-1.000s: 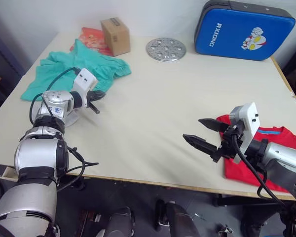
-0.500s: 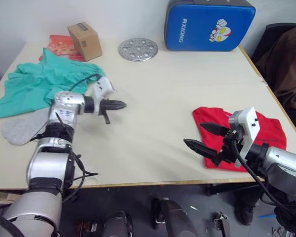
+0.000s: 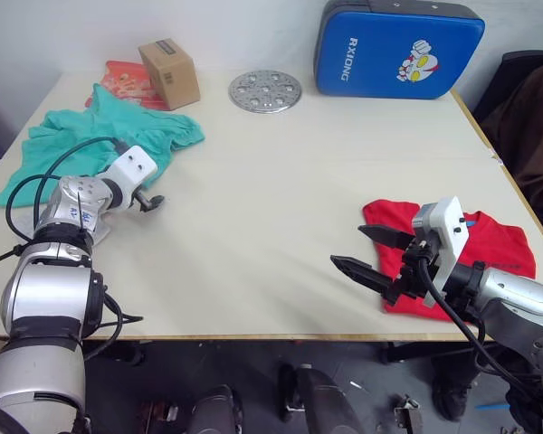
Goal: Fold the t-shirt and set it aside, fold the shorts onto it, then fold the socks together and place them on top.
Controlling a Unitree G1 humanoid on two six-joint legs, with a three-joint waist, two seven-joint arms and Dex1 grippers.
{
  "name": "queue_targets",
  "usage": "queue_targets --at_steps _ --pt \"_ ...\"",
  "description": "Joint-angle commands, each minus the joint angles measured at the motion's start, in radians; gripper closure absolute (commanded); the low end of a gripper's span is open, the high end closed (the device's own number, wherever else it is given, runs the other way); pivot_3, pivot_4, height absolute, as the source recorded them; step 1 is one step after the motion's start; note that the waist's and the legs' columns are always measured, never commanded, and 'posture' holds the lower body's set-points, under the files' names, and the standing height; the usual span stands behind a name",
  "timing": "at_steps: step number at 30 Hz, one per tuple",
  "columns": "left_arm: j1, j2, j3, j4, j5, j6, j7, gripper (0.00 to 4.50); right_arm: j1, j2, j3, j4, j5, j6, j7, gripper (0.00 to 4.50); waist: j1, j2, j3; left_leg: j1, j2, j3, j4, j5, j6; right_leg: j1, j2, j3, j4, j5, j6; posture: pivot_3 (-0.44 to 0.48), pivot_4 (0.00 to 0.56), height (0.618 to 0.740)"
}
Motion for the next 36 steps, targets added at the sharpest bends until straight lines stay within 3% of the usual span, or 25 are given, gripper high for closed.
queue_targets --at_steps 1,6,9,19,21,33,36 --pt "-0.031 -0.007 0.009 0.007 0.013 0.041 0.082 0.03 0.005 0.003 -0.012 -0.021 0.009 -0.027 -0.011 0.0 -0.001 0.0 0.0 0.0 0.0 0.0 0.0 0.0 0.0 0.0 0.0 0.0 0.0 0.0 0.0 0.0 0.15 0.74" --pt "-0.017 -0.023 0.054 0.018 -0.018 0.119 0.129 0.03 0.023 -0.004 -0.033 -0.03 0.021 -0.026 -0.026 0.0 -0.008 -0.001 -0.001 0.001 0.001 0.0 0.0 0.0 -0.001 0.0 0.001 0.0 0.001 0.0 0.0 0.0 0.15 0.74" --pt "-0.008 -0.029 0.09 0.021 -0.035 0.151 0.151 0.62 0.034 -0.011 -0.051 -0.036 0.03 -0.026 -0.035 0.0 -0.008 -0.001 -0.001 0.002 0.001 0.001 -0.001 0.0 -0.001 0.0 0.001 0.0 0.001 0.0 -0.001 0.0 0.15 0.74" --pt "0.0 -0.033 0.144 0.021 -0.046 0.185 0.166 4.02 0.059 -0.019 -0.075 -0.047 0.046 -0.027 -0.061 0.0 -0.006 -0.002 -0.001 0.002 0.001 0.001 0.0 0.0 -0.001 0.0 0.001 0.0 0.001 0.0 -0.001 0.0 0.15 0.74" --pt "-0.001 -0.032 0.153 0.02 -0.051 0.183 0.161 4.46 0.062 -0.019 -0.073 -0.05 0.046 -0.029 -0.064 0.0 -0.006 -0.002 -0.001 0.002 0.001 0.001 0.0 0.0 -0.002 0.0 0.001 0.0 0.002 0.0 -0.001 0.0 0.15 0.74" --pt "-0.026 -0.074 0.188 -0.03 -0.132 0.132 -0.093 4.46 0.063 -0.011 -0.028 -0.038 0.029 -0.049 -0.056 0.0 -0.005 -0.002 -0.001 0.002 0.001 0.002 0.0 0.0 -0.002 0.0 0.001 0.0 0.002 0.0 -0.001 0.0 0.15 0.74" --pt "-0.018 -0.126 0.167 -0.099 -0.168 0.127 -0.3 4.46 0.055 -0.015 -0.018 -0.025 0.019 -0.053 -0.039 0.0 -0.004 -0.002 -0.001 0.002 0.001 0.002 0.001 0.0 -0.002 0.001 0.001 0.0 0.002 0.0 -0.001 0.0 0.15 0.74"
